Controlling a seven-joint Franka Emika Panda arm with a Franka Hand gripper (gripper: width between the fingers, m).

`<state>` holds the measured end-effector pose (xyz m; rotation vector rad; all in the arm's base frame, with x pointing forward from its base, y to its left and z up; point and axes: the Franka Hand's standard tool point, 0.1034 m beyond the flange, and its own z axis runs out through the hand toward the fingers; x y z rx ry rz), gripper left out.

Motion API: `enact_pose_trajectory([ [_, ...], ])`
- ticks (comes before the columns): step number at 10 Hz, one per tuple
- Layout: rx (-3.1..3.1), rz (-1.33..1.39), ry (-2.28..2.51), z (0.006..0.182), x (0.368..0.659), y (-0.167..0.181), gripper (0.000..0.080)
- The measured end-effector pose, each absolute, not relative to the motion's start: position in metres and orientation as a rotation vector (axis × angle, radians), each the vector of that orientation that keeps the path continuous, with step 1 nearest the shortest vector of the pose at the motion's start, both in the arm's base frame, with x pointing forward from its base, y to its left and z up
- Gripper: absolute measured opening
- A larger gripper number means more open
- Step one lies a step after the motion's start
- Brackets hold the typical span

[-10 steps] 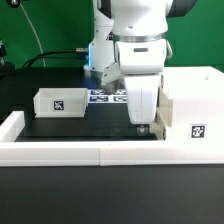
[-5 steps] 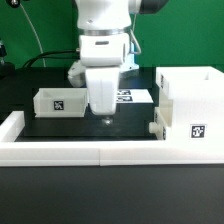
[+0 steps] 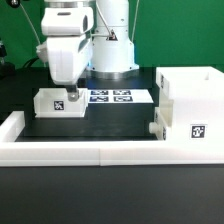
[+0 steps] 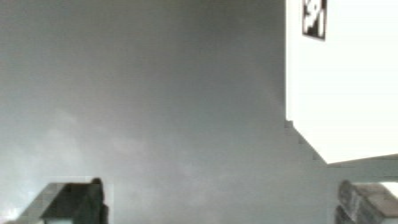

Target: Assemble drawer

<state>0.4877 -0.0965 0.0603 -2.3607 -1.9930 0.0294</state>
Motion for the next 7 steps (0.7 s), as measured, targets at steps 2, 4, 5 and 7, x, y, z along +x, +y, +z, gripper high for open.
enact_pose_trajectory([
  [2, -2.385, 0.030, -1.962, 0.0598, 0.4875, -0.0956, 0.0649],
  [4, -2.518, 0.033, -1.787, 0.0598, 0.4877, -0.0945, 0.0649],
  [5, -2.602, 0.009, -1.677, 0.0602, 0.4893, -0.0959, 0.0649],
  [7, -2.788, -0.082, -1.430, 0.0630, 0.4828, -0.1013, 0.0649],
])
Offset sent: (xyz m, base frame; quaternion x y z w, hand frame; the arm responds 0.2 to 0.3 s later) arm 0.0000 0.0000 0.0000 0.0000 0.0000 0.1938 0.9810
